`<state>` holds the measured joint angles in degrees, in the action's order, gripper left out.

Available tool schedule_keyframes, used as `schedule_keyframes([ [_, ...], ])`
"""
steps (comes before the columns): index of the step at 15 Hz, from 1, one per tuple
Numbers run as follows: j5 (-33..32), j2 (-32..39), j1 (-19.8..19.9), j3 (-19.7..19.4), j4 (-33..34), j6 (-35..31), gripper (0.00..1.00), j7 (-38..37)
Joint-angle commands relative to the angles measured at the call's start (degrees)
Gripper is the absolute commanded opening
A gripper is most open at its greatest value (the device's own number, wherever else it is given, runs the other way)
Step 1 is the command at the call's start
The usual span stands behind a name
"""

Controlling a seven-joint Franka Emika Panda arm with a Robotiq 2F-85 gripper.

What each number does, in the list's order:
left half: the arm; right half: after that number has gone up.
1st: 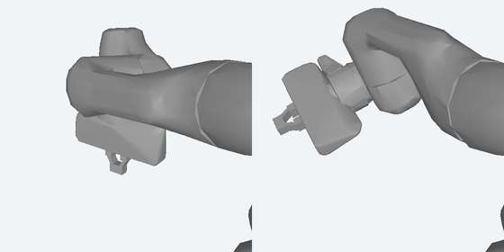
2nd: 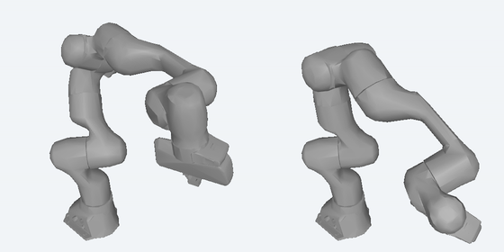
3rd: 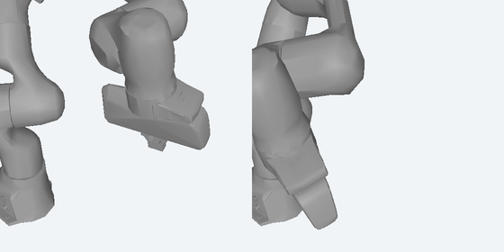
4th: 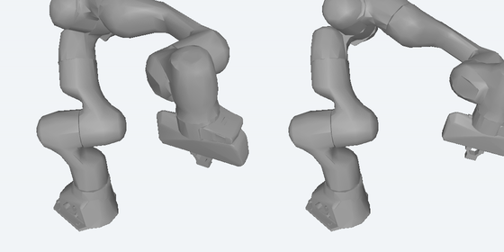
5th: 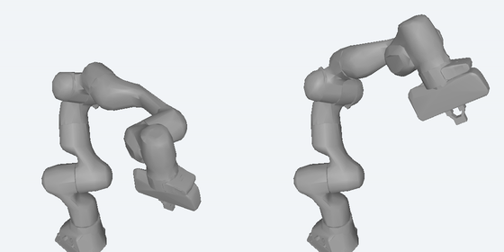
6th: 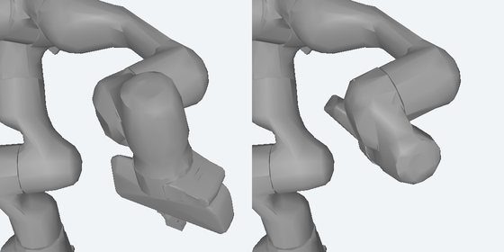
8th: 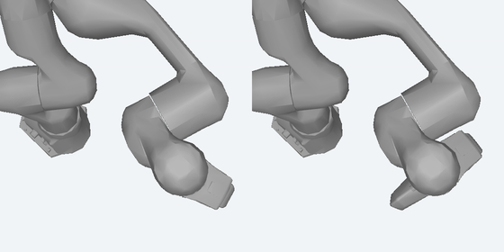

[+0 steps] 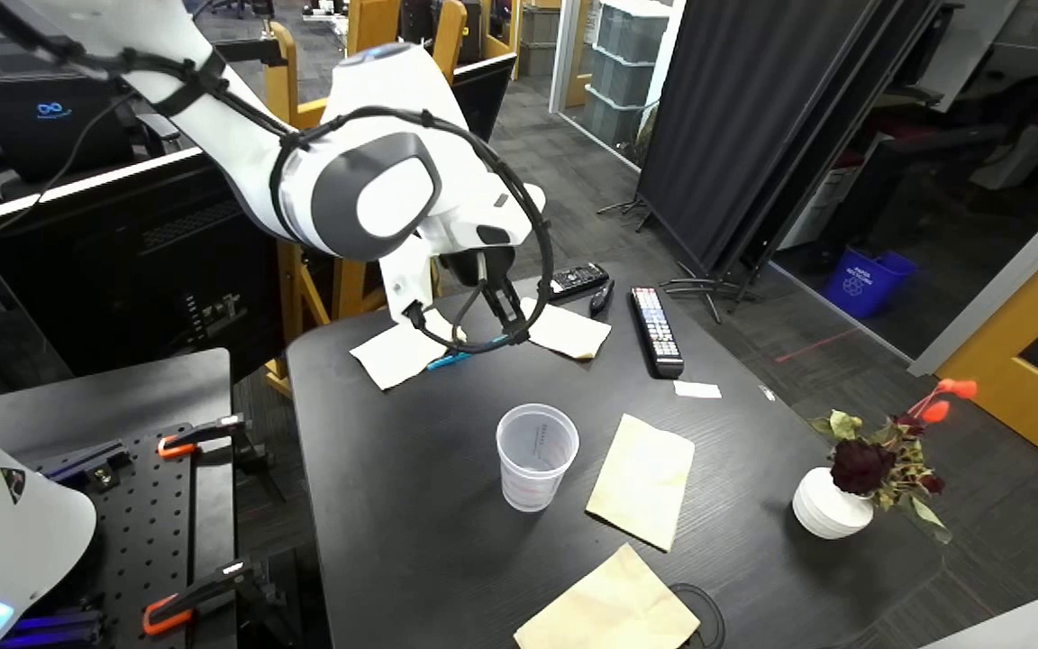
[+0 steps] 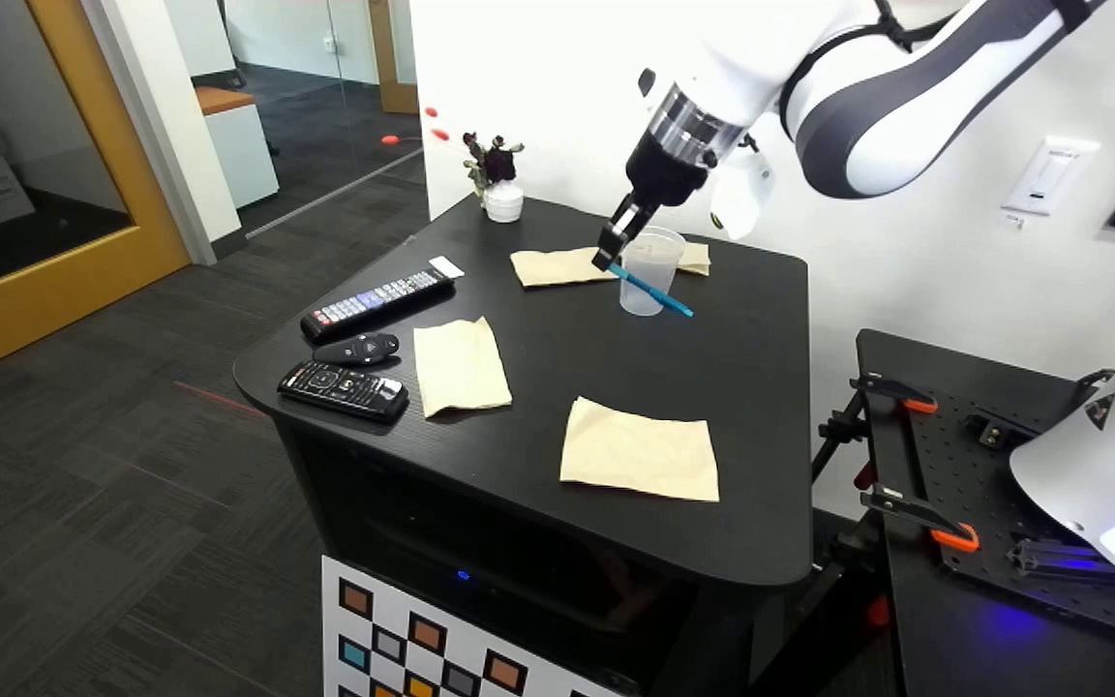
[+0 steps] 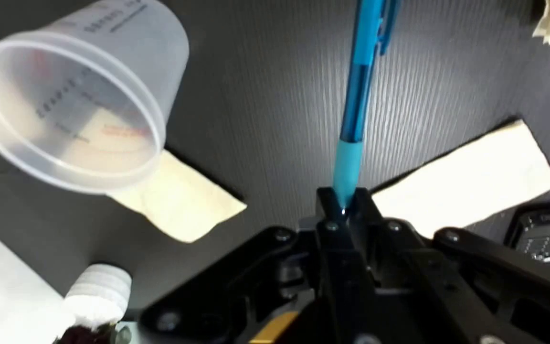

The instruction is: Pick the pen and put it in the cup

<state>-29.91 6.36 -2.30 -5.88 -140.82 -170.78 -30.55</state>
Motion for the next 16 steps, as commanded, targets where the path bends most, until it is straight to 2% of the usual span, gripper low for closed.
schedule_keyframes([
  [1, -5.24, -6.63, -0.63, -1.43, -0.70, 1.77, 0.03, -3.32],
  [4, -8.84, -10.08, 0.08, -1.17, -0.49, 1.78, 0.03, -4.73],
  [7, -7.00, -9.08, 0.08, -0.89, 0.17, 0.16, 0.03, -2.45],
  [8, -7.00, -9.60, 0.07, -0.82, 0.20, 0.17, 0.11, -2.43],
  [12, -7.00, -9.00, 0.08, -0.82, 0.07, 0.17, 0.11, -2.43],
  [13, -11.19, -8.98, 0.91, -0.56, 1.59, 2.39, 0.03, -7.23],
  [14, -16.47, -8.93, 1.90, -0.32, 3.26, 4.73, 0.03, -13.62],
  [16, -21.79, -9.58, 2.36, 0.03, 5.03, 9.59, 0.03, -22.84],
])
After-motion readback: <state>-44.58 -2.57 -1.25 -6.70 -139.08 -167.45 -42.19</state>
